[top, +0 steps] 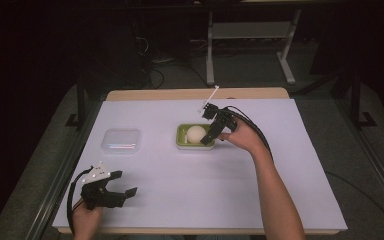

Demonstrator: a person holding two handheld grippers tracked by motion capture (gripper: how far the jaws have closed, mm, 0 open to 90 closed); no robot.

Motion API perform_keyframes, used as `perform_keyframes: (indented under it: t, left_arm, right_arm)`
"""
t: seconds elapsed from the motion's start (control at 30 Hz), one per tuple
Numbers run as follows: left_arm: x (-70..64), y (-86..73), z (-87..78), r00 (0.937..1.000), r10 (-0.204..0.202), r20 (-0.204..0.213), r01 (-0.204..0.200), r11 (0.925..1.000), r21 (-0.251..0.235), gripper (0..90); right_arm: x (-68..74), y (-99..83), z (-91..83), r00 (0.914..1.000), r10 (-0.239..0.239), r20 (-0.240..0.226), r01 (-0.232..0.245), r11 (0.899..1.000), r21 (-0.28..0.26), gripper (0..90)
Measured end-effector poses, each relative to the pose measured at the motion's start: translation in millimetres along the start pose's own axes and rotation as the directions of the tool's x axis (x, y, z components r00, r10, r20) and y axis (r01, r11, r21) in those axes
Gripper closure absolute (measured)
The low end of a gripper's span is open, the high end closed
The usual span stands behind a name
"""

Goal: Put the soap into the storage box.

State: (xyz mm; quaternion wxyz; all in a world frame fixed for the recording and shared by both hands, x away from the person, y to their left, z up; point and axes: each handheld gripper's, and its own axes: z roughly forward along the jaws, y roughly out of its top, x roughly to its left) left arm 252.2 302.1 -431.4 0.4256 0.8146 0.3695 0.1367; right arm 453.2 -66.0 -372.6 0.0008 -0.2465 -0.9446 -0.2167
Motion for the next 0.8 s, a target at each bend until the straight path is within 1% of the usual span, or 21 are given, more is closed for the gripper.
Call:
perform_keyframes:
  t: [0.07,0.1,0.13,0.17,0.2,0.23,0.33,0.37,0.47,0.5,0.53,0.57,0.63,0.67,0.73,0.77,0.8]
  left_arm:
    - [0.0,0.0,-0.2,1.0,0.003,0.0,-0.003,1.0,-0.001,13.5]
    - [-0.3,0.0,-0.2,1.0,0.002,0.0,-0.002,1.0,-0.001,13.5]
    - [-0.7,-0.1,0.1,1.0,-0.003,0.001,0.003,1.0,-0.004,13.5]
    - [-1.0,0.0,0.3,1.0,-0.004,0.002,0.004,1.0,-0.003,13.5]
    - [-1.0,0.0,0.3,1.0,-0.004,0.002,0.004,1.0,-0.003,13.5]
    - [-0.9,0.1,0.6,1.0,-0.001,0.001,0.001,1.0,-0.004,13.5]
    - [-1.0,0.2,0.6,1.0,0.001,0.001,-0.001,1.0,-0.004,13.5]
    - [-1.1,0.1,0.6,1.0,0.0,0.001,0.0,1.0,-0.005,13.5]
    - [-1.2,0.1,0.2,1.0,-0.001,0.0,0.001,1.0,-0.006,13.5]
    - [-1.2,0.1,0.3,1.0,-0.001,0.0,0.001,1.0,-0.006,13.5]
    - [-1.4,0.1,0.5,1.0,-0.002,0.0,0.002,1.0,-0.006,13.5]
    - [-1.4,0.2,0.5,1.0,0.001,0.0,-0.001,1.0,-0.007,13.5]
    - [-1.7,0.2,0.5,1.0,0.002,0.0,-0.002,1.0,-0.007,13.5]
    - [-1.8,0.3,0.4,1.0,0.003,0.0,-0.003,1.0,-0.006,13.5]
    - [-1.8,0.5,0.3,1.0,0.007,0.0,-0.007,1.0,-0.005,13.5]
    - [-1.9,0.4,0.2,1.0,0.007,0.003,-0.007,1.0,-0.006,13.5]
    - [-1.9,0.4,0.2,1.0,0.007,0.003,-0.007,1.0,-0.006,13.5]
  right_arm:
    - [2.9,-5.7,-1.6,1.0,-0.008,0.004,0.008,1.0,-0.01,21.4]
    - [4.7,-8.5,-2.7,1.0,-0.003,0.002,0.003,1.0,-0.014,21.4]
    - [6.5,-10.8,-3.8,1.0,0.007,0.001,-0.007,1.0,-0.006,20.9]
    - [9.5,-16.1,-6.0,0.9999,0.002,0.01,-0.002,1.0,-0.013,21.4]
    - [9.5,-16.1,-6.0,0.9999,0.002,0.01,-0.002,1.0,-0.013,21.4]
    - [11.6,-21.4,-8.5,1.0,0.006,0.002,-0.006,1.0,-0.013,21.0]
    - [14.9,-26.6,-10.7,1.0,0.009,0.003,-0.009,1.0,-0.014,20.8]
    - [15.7,-29.4,-11.6,1.0,0.002,0.006,-0.002,1.0,-0.02,20.8]
    - [20.9,-39.0,-14.8,0.9999,0.011,0.009,-0.011,0.999,-0.04,20.8]
    - [23.9,-45.2,-15.3,0.9999,0.012,0.012,-0.011,0.999,-0.033,20.6]
    - [25.3,-48.7,-15.5,0.9999,0.008,0.013,-0.008,0.999,-0.038,20.5]
    - [27.0,-52.0,-16.0,0.9998,0.016,0.011,-0.015,0.999,-0.039,20.4]
    - [28.1,-55.2,-16.0,0.9998,0.015,0.011,-0.014,0.999,-0.039,20.0]
    - [32.0,-61.5,-16.5,0.9998,0.017,0.012,-0.016,0.999,-0.042,20.1]
    - [34.2,-64.5,-16.8,0.9997,0.019,0.016,-0.019,0.999,-0.043,19.9]
    - [38.5,-70.8,-17.5,0.9996,0.02,0.018,-0.019,0.999,-0.05,19.7]
    - [38.5,-70.8,-17.5,0.9996,0.02,0.018,-0.019,0.999,-0.05,19.7]
